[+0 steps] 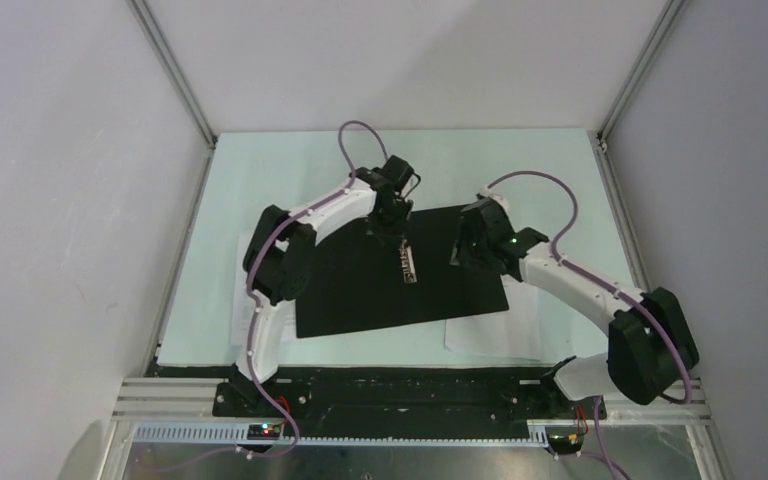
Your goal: Put the files into the folder
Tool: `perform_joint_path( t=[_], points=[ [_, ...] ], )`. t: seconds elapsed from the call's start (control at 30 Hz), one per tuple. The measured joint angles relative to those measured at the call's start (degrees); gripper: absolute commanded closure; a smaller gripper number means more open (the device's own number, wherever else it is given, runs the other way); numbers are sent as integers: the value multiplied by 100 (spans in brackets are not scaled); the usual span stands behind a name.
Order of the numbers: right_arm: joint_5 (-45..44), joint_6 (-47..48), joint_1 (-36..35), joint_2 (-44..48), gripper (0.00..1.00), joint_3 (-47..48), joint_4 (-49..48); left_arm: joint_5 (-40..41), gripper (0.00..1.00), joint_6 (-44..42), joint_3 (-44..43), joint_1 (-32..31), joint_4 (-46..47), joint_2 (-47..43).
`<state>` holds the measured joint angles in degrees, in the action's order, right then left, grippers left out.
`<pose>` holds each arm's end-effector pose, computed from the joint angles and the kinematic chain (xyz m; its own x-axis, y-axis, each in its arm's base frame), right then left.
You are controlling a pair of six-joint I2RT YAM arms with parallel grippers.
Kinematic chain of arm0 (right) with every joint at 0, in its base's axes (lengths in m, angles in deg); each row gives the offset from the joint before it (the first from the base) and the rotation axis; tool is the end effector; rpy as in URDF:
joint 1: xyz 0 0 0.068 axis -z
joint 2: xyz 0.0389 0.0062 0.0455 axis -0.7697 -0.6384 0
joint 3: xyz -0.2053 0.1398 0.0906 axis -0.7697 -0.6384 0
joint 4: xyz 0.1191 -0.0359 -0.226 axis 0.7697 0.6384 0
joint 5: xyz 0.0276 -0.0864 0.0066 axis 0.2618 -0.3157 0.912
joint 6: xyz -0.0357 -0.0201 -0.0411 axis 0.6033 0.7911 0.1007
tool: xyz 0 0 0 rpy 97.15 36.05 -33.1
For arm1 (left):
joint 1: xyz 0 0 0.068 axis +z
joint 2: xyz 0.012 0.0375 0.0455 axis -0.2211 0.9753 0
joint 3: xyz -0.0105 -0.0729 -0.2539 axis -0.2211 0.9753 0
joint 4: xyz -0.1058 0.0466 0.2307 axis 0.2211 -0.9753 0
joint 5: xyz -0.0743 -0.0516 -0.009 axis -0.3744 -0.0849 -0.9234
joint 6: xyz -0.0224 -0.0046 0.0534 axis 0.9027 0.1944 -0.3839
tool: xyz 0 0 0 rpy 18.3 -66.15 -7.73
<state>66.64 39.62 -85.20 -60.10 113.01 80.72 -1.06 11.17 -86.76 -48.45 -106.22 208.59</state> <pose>0.2444 0.1622 0.2213 -0.8078 0.1725 -0.5636 0.0120 0.9608 0.2769 0.3638 -0.2614 0.1720 -0.9168 0.2511 -0.3104 0.2991 0.9470 -0.1172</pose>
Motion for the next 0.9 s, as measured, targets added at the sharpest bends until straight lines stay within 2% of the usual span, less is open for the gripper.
perform_joint_path(
  t=[0.03,0.07,0.2,0.27,0.3,0.4,0.5,0.63,0.9],
  points=[
    [9,-9,136,125,51,-61,26,0,40,17,0,44,-44,-33],
    [20,-11,225,205,51,-94,44,2,38,11,0,151,-68,-144],
    [142,22,306,330,53,-118,-39,-11,34,87,31,479,-76,-758],
    [330,59,146,243,60,-116,-216,50,35,175,166,619,-26,-1204],
    [468,96,37,116,69,-94,-321,79,35,234,269,680,-9,-1449],
    [887,212,-293,-562,77,197,-586,153,37,468,748,876,68,-2170],
    [1320,278,-481,-1220,78,442,-970,160,38,654,1394,1121,146,-2756],
    [1829,326,-389,-1895,78,706,-1325,162,38,769,2118,1504,103,-3244],
    [2481,319,52,-2507,69,1067,-1740,136,39,782,2688,1707,81,-3755]
  ],
)
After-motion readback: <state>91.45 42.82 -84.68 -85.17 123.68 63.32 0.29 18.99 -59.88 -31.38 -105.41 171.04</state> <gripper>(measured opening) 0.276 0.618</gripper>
